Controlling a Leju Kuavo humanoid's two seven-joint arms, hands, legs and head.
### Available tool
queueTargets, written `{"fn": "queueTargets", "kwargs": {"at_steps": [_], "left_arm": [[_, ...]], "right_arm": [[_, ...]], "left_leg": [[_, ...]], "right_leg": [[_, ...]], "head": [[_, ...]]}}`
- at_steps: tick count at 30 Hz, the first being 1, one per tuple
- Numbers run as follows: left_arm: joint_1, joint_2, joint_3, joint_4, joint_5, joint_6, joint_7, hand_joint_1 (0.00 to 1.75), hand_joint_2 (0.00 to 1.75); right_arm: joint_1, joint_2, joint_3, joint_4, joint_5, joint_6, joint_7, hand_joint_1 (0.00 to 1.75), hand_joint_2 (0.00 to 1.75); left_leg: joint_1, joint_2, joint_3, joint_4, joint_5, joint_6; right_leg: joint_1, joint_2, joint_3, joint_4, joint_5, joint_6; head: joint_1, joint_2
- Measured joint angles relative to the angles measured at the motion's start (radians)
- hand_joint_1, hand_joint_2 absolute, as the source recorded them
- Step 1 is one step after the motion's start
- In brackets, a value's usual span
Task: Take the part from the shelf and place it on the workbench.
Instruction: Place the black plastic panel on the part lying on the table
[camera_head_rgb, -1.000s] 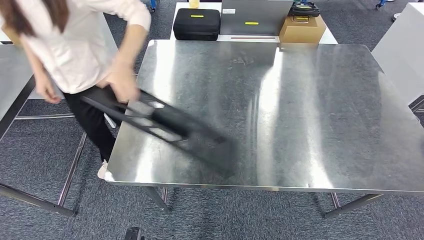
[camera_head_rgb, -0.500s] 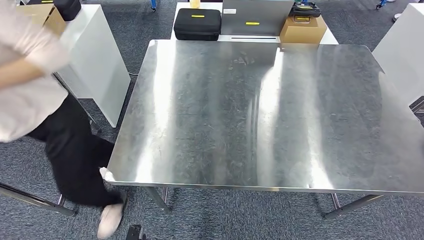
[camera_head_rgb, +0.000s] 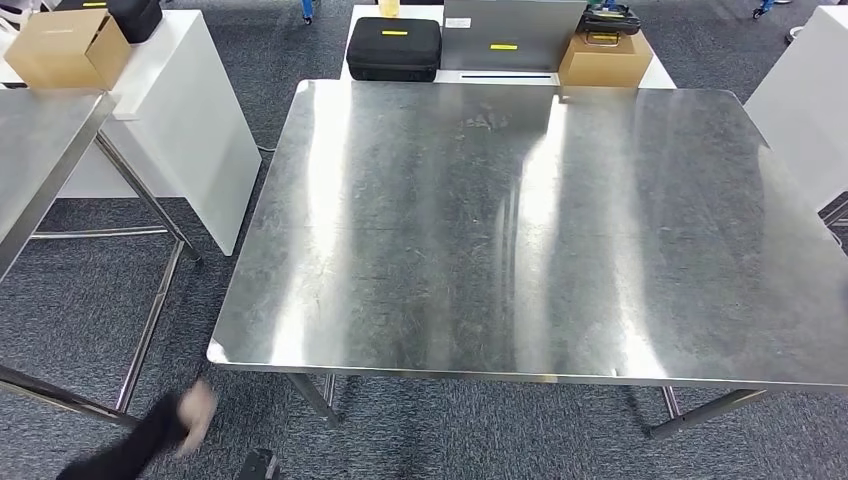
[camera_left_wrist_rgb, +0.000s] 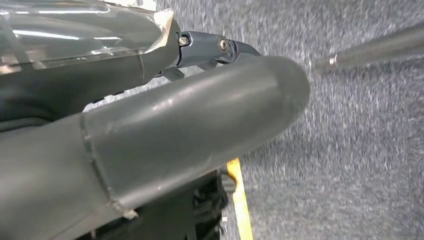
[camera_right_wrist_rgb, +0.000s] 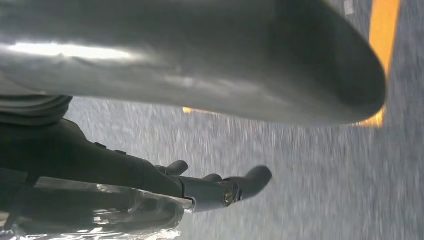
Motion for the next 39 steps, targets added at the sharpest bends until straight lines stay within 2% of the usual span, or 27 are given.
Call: {"fn": "queueTargets", "kwargs": {"at_steps": [5,7,8,9,11,12,13,14,16,17,18,20,22,23,25,26,27,28,29,30,32,33,34,37,38,39], "left_arm": [[0.008,0.037,-0.014,0.001,-0.001,0.029,-0.041,0.0,0.0],[0.013,0.044,-0.015,0.002,0.003,0.044,-0.052,0.0,0.0],[0.015,0.047,-0.015,0.002,0.003,0.049,-0.053,0.0,0.0],[0.016,0.048,-0.015,0.003,0.003,0.052,-0.054,0.0,0.0],[0.018,0.05,-0.015,0.004,0.002,0.055,-0.053,0.0,0.0],[0.019,0.051,-0.015,0.004,0.002,0.055,-0.051,0.0,0.0],[0.019,0.051,-0.015,0.004,0.002,0.055,-0.049,0.0,0.0],[0.02,0.051,-0.016,0.005,0.002,0.055,-0.046,0.0,0.0],[0.021,0.051,-0.016,0.006,0.002,0.058,-0.044,0.0,0.0],[0.021,0.052,-0.016,0.006,0.002,0.061,-0.045,0.0,0.0],[0.021,0.053,-0.016,0.006,0.002,0.065,-0.047,0.0,0.0],[0.02,0.055,-0.016,0.007,0.002,0.072,-0.052,0.0,0.0],[0.02,0.057,-0.017,0.008,0.0,0.075,-0.055,0.0,0.0],[0.02,0.059,-0.017,0.008,-0.002,0.076,-0.055,0.0,0.0],[0.019,0.06,-0.018,0.008,-0.004,0.077,-0.055,0.0,0.0],[0.019,0.06,-0.018,0.008,-0.005,0.077,-0.055,0.0,0.0],[0.018,0.061,-0.018,0.008,-0.005,0.077,-0.055,0.0,0.0],[0.018,0.061,-0.019,0.008,-0.006,0.077,-0.054,0.0,0.0],[0.017,0.061,-0.02,0.008,-0.008,0.076,-0.052,0.0,0.0],[0.016,0.061,-0.021,0.008,-0.009,0.076,-0.05,0.0,0.0],[0.012,0.061,-0.022,0.008,-0.013,0.075,-0.045,0.0,0.0],[0.009,0.062,-0.023,0.008,-0.014,0.074,-0.044,0.0,0.0],[0.007,0.062,-0.023,0.008,-0.016,0.074,-0.043,0.0,0.0],[0.004,0.061,-0.028,0.008,-0.019,0.074,-0.038,0.0,0.0],[0.003,0.061,-0.03,0.008,-0.02,0.073,-0.037,0.0,0.0],[0.001,0.06,-0.032,0.008,-0.022,0.073,-0.035,0.0,0.0]], "right_arm": [[-0.001,0.036,0.042,0.036,0.076,0.067,0.055,0.0,0.0],[-0.001,0.046,0.068,0.045,0.091,0.076,0.058,0.0,0.0],[0.0,0.049,0.081,0.049,0.094,0.079,0.055,0.0,0.0],[0.0,0.052,0.092,0.053,0.095,0.081,0.049,0.0,0.0],[-0.001,0.054,0.109,0.056,0.094,0.08,0.036,0.0,0.0],[0.0,0.054,0.117,0.057,0.094,0.078,0.031,0.0,0.0],[0.0,0.054,0.124,0.059,0.095,0.077,0.031,0.0,0.0],[0.0,0.054,0.132,0.06,0.096,0.079,0.034,0.0,0.0],[-0.001,0.053,0.147,0.062,0.098,0.087,0.045,0.0,0.0],[-0.002,0.053,0.155,0.062,0.097,0.095,0.05,0.0,0.0],[-0.003,0.054,0.162,0.063,0.095,0.104,0.053,0.0,0.0],[-0.005,0.055,0.175,0.064,0.091,0.123,0.058,0.0,0.0],[-0.008,0.06,0.184,0.066,0.089,0.133,0.06,0.0,0.0],[-0.008,0.063,0.189,0.067,0.09,0.136,0.061,0.0,0.0],[-0.008,0.066,0.197,0.069,0.091,0.138,0.061,0.0,0.0],[-0.007,0.067,0.199,0.069,0.092,0.138,0.061,0.0,0.0],[-0.006,0.067,0.202,0.07,0.093,0.14,0.06,0.0,0.0],[-0.006,0.067,0.204,0.071,0.094,0.143,0.06,0.0,0.0],[-0.006,0.067,0.206,0.072,0.096,0.148,0.059,0.0,0.0],[-0.006,0.068,0.209,0.073,0.097,0.153,0.059,0.0,0.0],[-0.007,0.069,0.218,0.073,0.098,0.162,0.06,0.0,0.0],[-0.008,0.069,0.223,0.073,0.099,0.166,0.062,0.0,0.0],[-0.008,0.07,0.228,0.073,0.099,0.169,0.064,0.0,0.0],[-0.007,0.07,0.243,0.073,0.098,0.175,0.067,0.0,0.0],[-0.007,0.07,0.248,0.073,0.098,0.178,0.069,0.0,0.0],[-0.006,0.069,0.253,0.073,0.097,0.181,0.07,0.0,0.0]], "left_leg": [[-0.004,0.0,0.002,0.001,-0.003,0.008],[0.001,0.004,0.008,-0.009,0.008,0.016],[0.005,0.006,0.011,-0.015,0.014,0.02],[0.008,0.007,0.012,-0.018,0.017,0.023],[0.007,0.008,0.008,-0.018,0.019,0.024],[0.006,0.008,0.005,-0.018,0.021,0.023],[0.006,0.008,0.002,-0.018,0.023,0.022],[0.007,0.007,-0.001,-0.017,0.026,0.019],[0.009,0.007,-0.006,-0.014,0.031,0.011],[0.009,0.006,-0.008,-0.011,0.033,0.006],[0.008,0.006,-0.009,-0.008,0.034,0.001],[0.007,0.004,-0.011,-0.004,0.038,-0.01],[0.011,0.004,-0.021,0.005,0.03,-0.021],[0.014,0.008,-0.032,0.023,0.005,-0.028],[0.02,0.016,-0.068,0.117,-0.087,-0.041],[0.024,0.019,-0.086,0.181,-0.132,-0.048],[0.027,0.021,-0.097,0.234,-0.159,-0.053],[0.03,0.023,-0.092,0.26,-0.165,-0.056],[0.032,0.025,-0.069,0.249,-0.153,-0.057],[0.033,0.027,-0.022,0.195,-0.128,-0.055],[0.032,0.029,0.087,0.046,-0.089,-0.05],[0.029,0.029,0.122,-0.006,-0.079,-0.046],[0.026,0.029,0.135,-0.029,-0.077,-0.042],[0.021,0.031,0.12,-0.041,-0.057,-0.024],[0.023,0.033,0.11,-0.046,-0.046,-0.015],[0.024,0.034,0.098,-0.05,-0.034,-0.006]], "right_leg": [[-0.006,0.0,0.005,-0.004,0.002,0.005],[-0.006,-0.001,-0.001,0.019,-0.013,0.005],[-0.004,-0.001,-0.013,0.051,-0.036,0.002],[-0.004,-0.001,-0.033,0.105,-0.071,-0.005],[-0.001,-0.001,-0.081,0.235,-0.142,-0.014],[-0.001,-0.001,-0.093,0.278,-0.161,-0.013],[0.0,-0.001,-0.086,0.285,-0.163,-0.008],[-0.001,-0.001,-0.058,0.249,-0.149,0.0],[-0.004,-0.001,0.036,0.102,-0.108,0.01],[-0.003,0.002,0.073,0.045,-0.088,0.009],[-0.002,0.005,0.092,0.009,-0.078,0.005],[0.004,0.011,0.089,0.002,-0.066,-0.011],[-0.003,0.007,0.077,-0.002,-0.06,-0.032],[-0.006,0.004,0.07,-0.003,-0.053,-0.044],[-0.007,-0.001,0.054,-0.004,-0.037,-0.06],[-0.006,-0.004,0.046,-0.003,-0.029,-0.063],[-0.005,-0.006,0.038,-0.002,-0.022,-0.063],[-0.005,-0.007,0.029,-0.001,-0.014,-0.061],[-0.004,-0.008,0.021,-0.001,-0.008,-0.059],[-0.004,-0.009,0.015,0.0,-0.002,-0.055],[-0.003,-0.009,0.007,0.0,0.009,-0.047],[-0.001,-0.01,0.006,0.0,0.014,-0.041],[0.0,-0.011,0.005,-0.001,0.019,-0.035],[0.003,-0.011,-0.002,-0.001,0.031,-0.013],[0.004,-0.01,-0.012,0.015,0.014,-0.013],[0.006,-0.008,-0.028,0.049,-0.018,-0.018]], "head": [[0.0,0.0],[0.0,0.0],[0.002,0.0],[0.005,0.0],[0.01,0.0],[0.01,0.0],[0.01,0.0],[0.011,0.0],[0.012,0.0],[0.012,0.0],[0.013,0.0],[0.013,0.0],[0.012,0.0],[0.011,0.0],[0.009,0.0],[0.008,0.0],[0.008,0.0],[0.008,0.0],[0.008,0.0],[0.008,0.0],[0.008,0.0],[0.009,0.0],[0.009,0.0],[0.01,0.0],[0.011,0.0],[0.013,0.0]]}}
